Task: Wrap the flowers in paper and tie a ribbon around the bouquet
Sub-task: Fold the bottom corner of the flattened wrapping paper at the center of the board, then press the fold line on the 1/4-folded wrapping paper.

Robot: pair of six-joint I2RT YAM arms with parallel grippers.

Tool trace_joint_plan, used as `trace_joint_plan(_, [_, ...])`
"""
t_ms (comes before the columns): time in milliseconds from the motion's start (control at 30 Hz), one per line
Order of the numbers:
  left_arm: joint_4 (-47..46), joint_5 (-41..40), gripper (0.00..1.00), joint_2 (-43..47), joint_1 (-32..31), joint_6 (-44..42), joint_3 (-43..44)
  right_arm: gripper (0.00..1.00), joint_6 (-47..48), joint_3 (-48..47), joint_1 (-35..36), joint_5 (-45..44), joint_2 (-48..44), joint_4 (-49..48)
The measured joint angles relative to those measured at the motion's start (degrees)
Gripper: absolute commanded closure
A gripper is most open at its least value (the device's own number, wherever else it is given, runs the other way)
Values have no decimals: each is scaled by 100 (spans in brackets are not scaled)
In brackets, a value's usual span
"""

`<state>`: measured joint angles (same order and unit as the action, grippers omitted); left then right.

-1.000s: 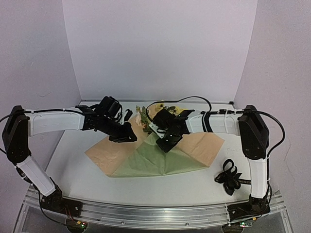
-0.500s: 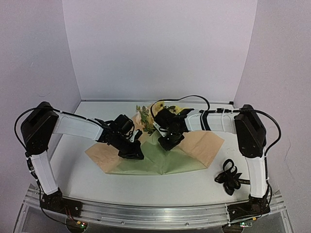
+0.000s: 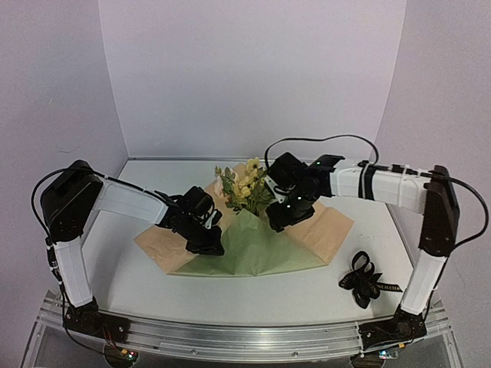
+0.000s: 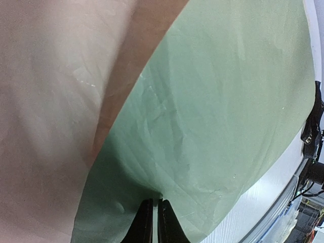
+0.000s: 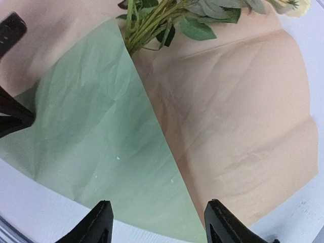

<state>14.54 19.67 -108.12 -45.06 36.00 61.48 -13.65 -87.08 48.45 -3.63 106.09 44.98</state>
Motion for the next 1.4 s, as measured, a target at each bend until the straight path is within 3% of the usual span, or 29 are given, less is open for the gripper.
trace_joint_plan(167, [116,-19,89,4,-85,-153,189,42,-677,868,0,152,-1122,224])
trace_joint_plan(433, [228,2,90,-48,-518,-517,1056,55,-1497,2126,-31,244,-1692,305])
trace_joint_plan(600, [246,108,91,-486,-653,-730,1657,56,-1850,2936,-173,184,-2029,145])
trace_joint_plan(1000, [565,296,93,-1421,-664,-1084,2383,44,-2815,4260,-516,325,-2418,-1068])
trace_joint_plan(1400, [685,307,93,-1619,-664,-1226,2592,47,-4115,5171,-978,630,-2230,-3343])
